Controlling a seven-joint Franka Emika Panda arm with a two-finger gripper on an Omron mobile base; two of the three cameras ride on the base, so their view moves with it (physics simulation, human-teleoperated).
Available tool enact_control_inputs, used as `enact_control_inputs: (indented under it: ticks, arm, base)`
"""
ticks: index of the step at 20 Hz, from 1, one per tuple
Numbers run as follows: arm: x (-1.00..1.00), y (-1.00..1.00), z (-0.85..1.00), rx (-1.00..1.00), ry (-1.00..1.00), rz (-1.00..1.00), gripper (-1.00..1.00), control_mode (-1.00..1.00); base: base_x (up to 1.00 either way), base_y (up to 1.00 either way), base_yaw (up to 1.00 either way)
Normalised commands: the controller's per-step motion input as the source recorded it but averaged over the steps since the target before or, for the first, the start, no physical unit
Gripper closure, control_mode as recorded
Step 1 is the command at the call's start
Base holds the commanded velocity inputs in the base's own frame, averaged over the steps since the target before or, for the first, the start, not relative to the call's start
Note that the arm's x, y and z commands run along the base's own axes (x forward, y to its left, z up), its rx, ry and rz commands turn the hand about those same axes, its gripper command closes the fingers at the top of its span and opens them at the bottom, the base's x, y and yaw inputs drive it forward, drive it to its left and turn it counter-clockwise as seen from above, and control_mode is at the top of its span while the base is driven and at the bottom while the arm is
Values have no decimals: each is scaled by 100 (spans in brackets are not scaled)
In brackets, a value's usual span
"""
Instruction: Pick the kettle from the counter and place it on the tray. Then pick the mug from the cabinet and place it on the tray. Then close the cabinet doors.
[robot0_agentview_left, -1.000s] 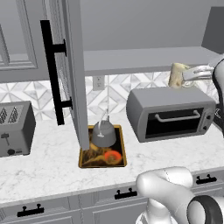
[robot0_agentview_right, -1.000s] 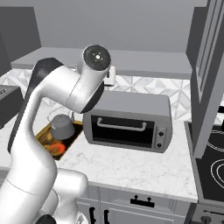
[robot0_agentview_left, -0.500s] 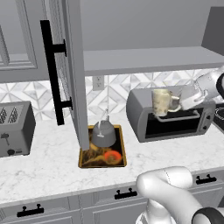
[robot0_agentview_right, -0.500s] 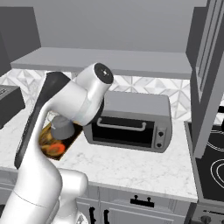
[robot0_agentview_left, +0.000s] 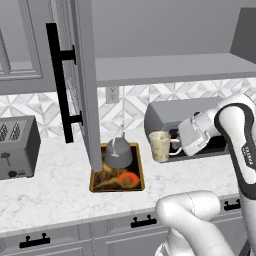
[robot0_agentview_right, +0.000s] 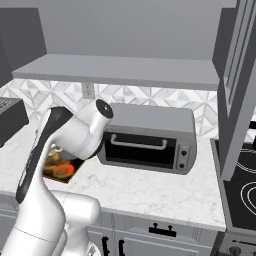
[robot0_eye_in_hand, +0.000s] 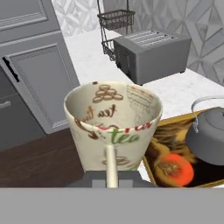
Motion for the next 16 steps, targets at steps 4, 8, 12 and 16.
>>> enact_control_inputs:
  ticks: [4,8,12,16]
  arm:
    - [10,61,-77,0,-4,0,100,-100]
    - [39,50,-47,0,-9,0,100,-100]
    - [52,24,-38,2,-3,3,100,-100]
    - [39,18,-31,4,-1,8,100,-100]
  base:
    - [0,0,0]
    - [0,0,0]
    - [0,0,0]
    - [0,0,0]
